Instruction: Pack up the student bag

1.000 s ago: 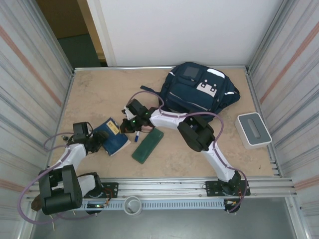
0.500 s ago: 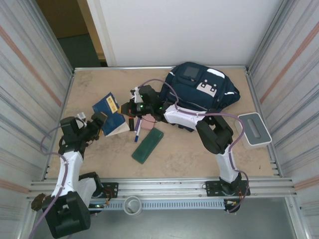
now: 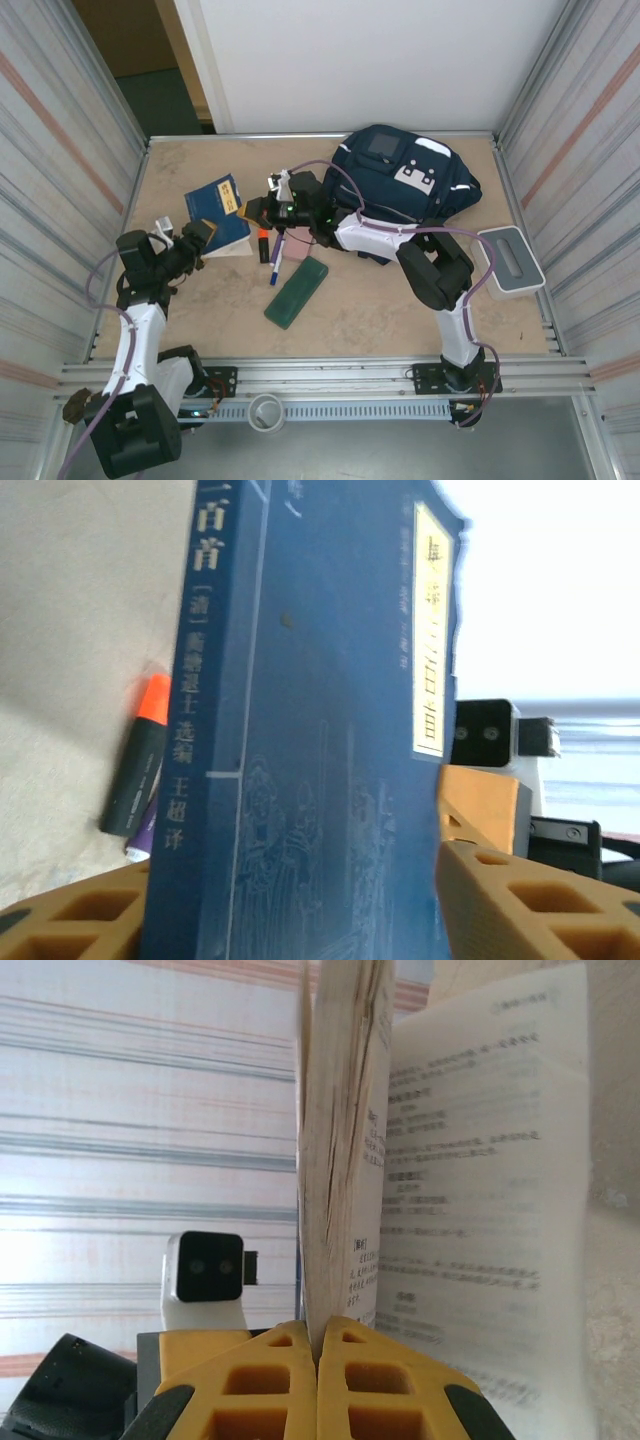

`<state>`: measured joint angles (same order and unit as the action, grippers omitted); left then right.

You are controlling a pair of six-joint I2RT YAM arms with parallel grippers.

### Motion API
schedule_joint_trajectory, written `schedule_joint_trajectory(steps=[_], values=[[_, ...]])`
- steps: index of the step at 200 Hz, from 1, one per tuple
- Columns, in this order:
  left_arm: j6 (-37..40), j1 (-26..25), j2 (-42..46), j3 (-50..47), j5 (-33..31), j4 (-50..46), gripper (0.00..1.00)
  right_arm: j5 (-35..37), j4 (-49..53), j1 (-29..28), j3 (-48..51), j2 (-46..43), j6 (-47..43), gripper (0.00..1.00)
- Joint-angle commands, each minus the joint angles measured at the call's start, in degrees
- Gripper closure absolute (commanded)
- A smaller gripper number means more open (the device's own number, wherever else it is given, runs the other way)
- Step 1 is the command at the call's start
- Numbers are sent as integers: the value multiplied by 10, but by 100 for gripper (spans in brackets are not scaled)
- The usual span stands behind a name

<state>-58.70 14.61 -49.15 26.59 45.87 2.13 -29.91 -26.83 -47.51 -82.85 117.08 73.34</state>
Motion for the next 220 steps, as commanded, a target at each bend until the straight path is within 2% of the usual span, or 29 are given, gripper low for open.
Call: schedule_joint_trajectory(steps=[1, 61, 100, 104, 115, 133, 158, 182, 200, 220], values=[[-19, -1, -2, 8, 34, 51, 49, 13, -37, 6, 14, -32, 14, 100], [-5, -11, -8, 29, 27, 54, 72, 36, -33, 16, 52, -44, 4, 100], [32, -38, -21, 58, 13, 38, 100, 49, 3, 21, 80, -75, -52, 100], [37, -39, -23, 63, 13, 34, 100, 52, 11, 22, 85, -81, -57, 99], [45, -44, -24, 74, 10, 24, 100, 56, 40, 30, 97, -103, -116, 90], [56, -57, -27, 97, 10, 17, 100, 57, 124, 54, 109, -145, -222, 70], [93, -99, -41, 142, 5, -14, 100, 102, 339, 108, 93, -203, -426, 52], [125, -147, -72, 178, 15, -32, 100, 191, 517, 172, 62, -225, -583, 45], [139, -171, -88, 192, 6, -39, 100, 209, 593, 218, 43, -215, -658, 42], [144, -193, -106, 201, -7, -38, 100, 290, 638, 224, 21, -186, -723, 40]])
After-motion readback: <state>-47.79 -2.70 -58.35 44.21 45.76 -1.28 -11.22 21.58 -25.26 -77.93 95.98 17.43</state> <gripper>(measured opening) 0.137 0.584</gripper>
